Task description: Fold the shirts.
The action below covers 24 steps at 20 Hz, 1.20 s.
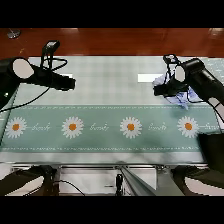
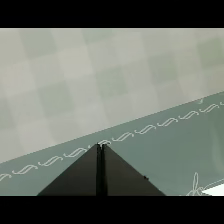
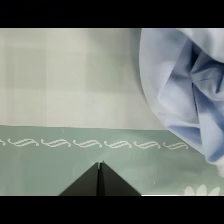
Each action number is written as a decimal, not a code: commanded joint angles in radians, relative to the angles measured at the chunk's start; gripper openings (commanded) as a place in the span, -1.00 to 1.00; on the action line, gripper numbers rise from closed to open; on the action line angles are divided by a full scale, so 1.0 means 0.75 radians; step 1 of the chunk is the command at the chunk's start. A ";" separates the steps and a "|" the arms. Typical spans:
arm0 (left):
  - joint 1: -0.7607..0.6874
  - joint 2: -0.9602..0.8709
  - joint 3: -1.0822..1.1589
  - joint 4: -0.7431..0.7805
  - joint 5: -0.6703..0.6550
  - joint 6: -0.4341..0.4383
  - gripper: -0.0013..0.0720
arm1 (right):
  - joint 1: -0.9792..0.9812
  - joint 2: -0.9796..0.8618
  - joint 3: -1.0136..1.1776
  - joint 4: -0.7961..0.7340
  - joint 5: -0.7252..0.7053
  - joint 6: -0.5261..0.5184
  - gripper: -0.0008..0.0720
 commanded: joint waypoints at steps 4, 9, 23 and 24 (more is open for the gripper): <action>-0.001 -0.001 -0.001 0.000 0.000 0.001 -0.90 | 0.001 -0.001 -0.001 0.001 0.001 0.000 -0.92; -0.001 -0.001 -0.001 0.000 0.001 0.001 -0.90 | 0.001 -0.001 -0.001 0.001 0.001 0.000 -0.92; 0.056 -0.093 -0.001 0.210 0.756 0.001 0.95 | -0.304 -0.077 0.001 -0.664 -0.567 0.538 0.75; 0.065 -0.095 -0.001 0.210 0.745 0.001 0.95 | -0.396 -0.105 0.001 -0.578 -0.562 0.565 0.74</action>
